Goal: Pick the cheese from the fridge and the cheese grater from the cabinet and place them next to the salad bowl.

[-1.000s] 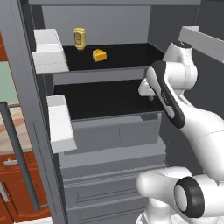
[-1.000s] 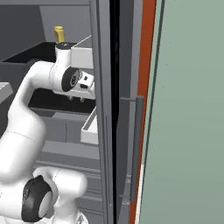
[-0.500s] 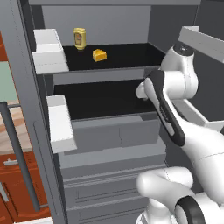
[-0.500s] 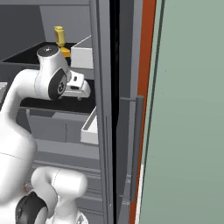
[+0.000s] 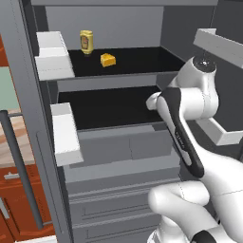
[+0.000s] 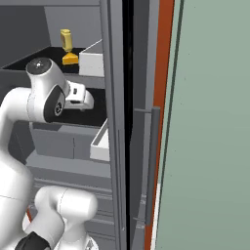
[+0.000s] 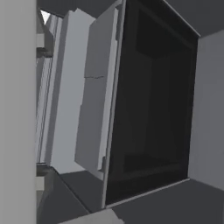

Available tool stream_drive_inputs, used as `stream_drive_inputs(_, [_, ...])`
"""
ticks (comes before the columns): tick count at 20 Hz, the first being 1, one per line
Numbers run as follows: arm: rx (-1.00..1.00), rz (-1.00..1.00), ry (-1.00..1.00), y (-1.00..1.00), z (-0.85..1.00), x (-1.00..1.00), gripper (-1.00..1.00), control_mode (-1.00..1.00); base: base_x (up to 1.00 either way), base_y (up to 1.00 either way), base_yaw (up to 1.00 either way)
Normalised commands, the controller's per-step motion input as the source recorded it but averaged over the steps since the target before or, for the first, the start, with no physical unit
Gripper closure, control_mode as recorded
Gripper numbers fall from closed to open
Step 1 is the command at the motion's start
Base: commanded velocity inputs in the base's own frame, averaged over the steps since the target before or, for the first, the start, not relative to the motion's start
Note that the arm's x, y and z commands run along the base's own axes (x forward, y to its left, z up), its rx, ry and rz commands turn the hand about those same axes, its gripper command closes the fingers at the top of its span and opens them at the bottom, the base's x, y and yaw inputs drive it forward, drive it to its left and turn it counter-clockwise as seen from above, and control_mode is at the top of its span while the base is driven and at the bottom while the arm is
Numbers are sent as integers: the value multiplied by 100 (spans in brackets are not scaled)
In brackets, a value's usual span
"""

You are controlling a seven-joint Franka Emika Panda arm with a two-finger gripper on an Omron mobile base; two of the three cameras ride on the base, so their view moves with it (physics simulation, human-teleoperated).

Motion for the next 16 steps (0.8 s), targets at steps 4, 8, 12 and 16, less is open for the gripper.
stream_drive_inputs(4, [0,13,-1,3,25,-4,-100,-100,0,0,0])
stream_drive_inputs(8, [0,6,-9,11,29,0,-100,-100,0,0,0])
stream_drive_inputs(12, [-3,0,-3,25,38,0,-100,-100,0,0,0])
stream_drive_inputs(16, [-1,0,-8,25,27,0,-100,-100,0,0,0])
